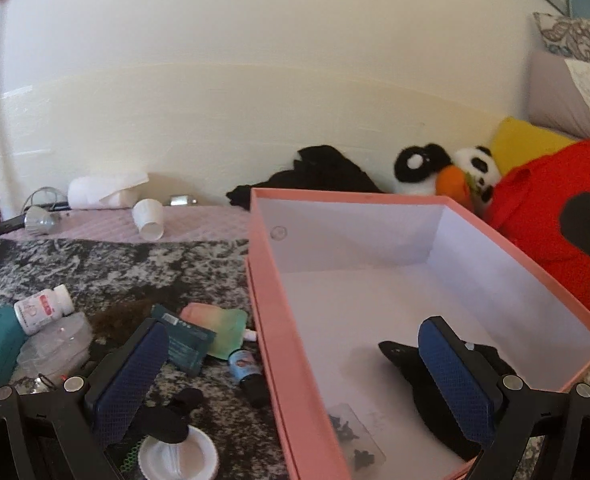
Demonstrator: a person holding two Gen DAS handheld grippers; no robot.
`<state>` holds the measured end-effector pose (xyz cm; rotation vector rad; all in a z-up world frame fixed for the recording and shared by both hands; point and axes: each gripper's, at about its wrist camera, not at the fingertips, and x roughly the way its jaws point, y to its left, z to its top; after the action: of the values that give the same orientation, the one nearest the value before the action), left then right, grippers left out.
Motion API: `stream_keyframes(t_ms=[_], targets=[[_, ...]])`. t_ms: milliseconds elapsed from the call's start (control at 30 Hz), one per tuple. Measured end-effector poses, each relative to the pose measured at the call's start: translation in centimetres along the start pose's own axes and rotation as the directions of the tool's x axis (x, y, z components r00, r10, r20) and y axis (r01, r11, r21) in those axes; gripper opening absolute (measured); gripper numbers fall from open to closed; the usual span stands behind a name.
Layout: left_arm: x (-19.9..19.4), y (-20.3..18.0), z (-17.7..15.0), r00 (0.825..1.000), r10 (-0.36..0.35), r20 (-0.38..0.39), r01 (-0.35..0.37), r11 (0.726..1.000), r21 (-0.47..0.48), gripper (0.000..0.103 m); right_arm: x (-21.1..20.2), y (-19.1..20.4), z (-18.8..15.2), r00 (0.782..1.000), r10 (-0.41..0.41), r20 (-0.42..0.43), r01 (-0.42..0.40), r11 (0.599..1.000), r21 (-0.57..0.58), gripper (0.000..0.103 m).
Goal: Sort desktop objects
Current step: 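Drop the clip box and glove into the pink box with both grippers, then grasp the blue figurine with the left gripper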
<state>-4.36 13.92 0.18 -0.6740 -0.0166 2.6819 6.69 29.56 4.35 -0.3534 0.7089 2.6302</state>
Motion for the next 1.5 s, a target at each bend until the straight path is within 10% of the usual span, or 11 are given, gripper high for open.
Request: stream_keyframes(t_ms=[600, 1033, 1500], targets=[[-1.3, 4.9, -0.6, 0.986, 0.165, -0.033, -0.166, 0.986, -0.03, 0.103, 0.4, 1.1, -0.6, 0.999, 0.047, -0.022, -0.047, 0.999, -0.013, 0.103], [-7.3, 17.8, -3.4, 0.891, 0.443, -0.094, -0.447, 0.895, -0.015, 0.103, -0.6, 3.7, -1.1, 0.987, 0.156, -0.037, -0.158, 0.985, -0.065, 0.103], [-5.3, 24.0, -9.2, 0.867, 0.371, -0.331, -0.436, 0.888, -0.147, 0.103, -1.5, 8.0, -4.1, 0.969, 0.231, -0.086, -0.243, 0.953, -0.18, 0.103]])
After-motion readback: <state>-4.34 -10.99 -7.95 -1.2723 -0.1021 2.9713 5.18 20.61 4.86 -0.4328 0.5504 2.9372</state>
